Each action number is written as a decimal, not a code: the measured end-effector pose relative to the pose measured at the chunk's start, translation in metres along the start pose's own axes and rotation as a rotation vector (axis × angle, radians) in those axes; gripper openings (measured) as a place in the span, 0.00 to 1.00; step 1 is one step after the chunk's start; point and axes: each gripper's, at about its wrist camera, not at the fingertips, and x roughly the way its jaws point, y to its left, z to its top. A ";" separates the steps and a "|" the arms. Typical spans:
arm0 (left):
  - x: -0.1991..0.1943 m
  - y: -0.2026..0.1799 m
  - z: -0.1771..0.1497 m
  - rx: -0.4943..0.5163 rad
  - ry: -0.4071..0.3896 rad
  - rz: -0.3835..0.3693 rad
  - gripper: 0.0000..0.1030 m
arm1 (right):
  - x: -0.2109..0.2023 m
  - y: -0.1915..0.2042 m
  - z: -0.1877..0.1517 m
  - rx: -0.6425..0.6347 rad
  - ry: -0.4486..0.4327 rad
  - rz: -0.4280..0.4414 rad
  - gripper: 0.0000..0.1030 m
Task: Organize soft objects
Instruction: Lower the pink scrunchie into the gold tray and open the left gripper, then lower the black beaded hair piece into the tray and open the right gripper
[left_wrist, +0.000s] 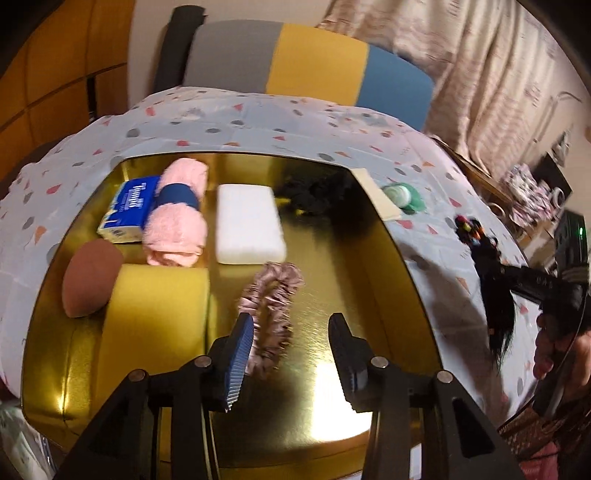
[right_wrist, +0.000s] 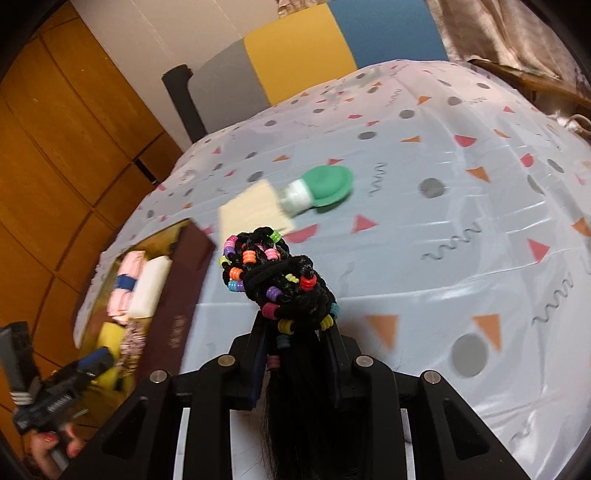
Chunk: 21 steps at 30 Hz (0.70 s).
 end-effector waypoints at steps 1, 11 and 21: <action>0.000 -0.001 -0.001 0.005 0.001 -0.008 0.41 | -0.002 0.008 0.001 -0.003 0.001 0.017 0.27; -0.015 0.013 -0.006 -0.020 -0.041 -0.030 0.41 | 0.000 0.107 0.003 -0.054 0.039 0.170 0.27; -0.026 0.042 -0.003 -0.070 -0.067 -0.004 0.41 | 0.042 0.180 0.002 -0.013 0.101 0.230 0.27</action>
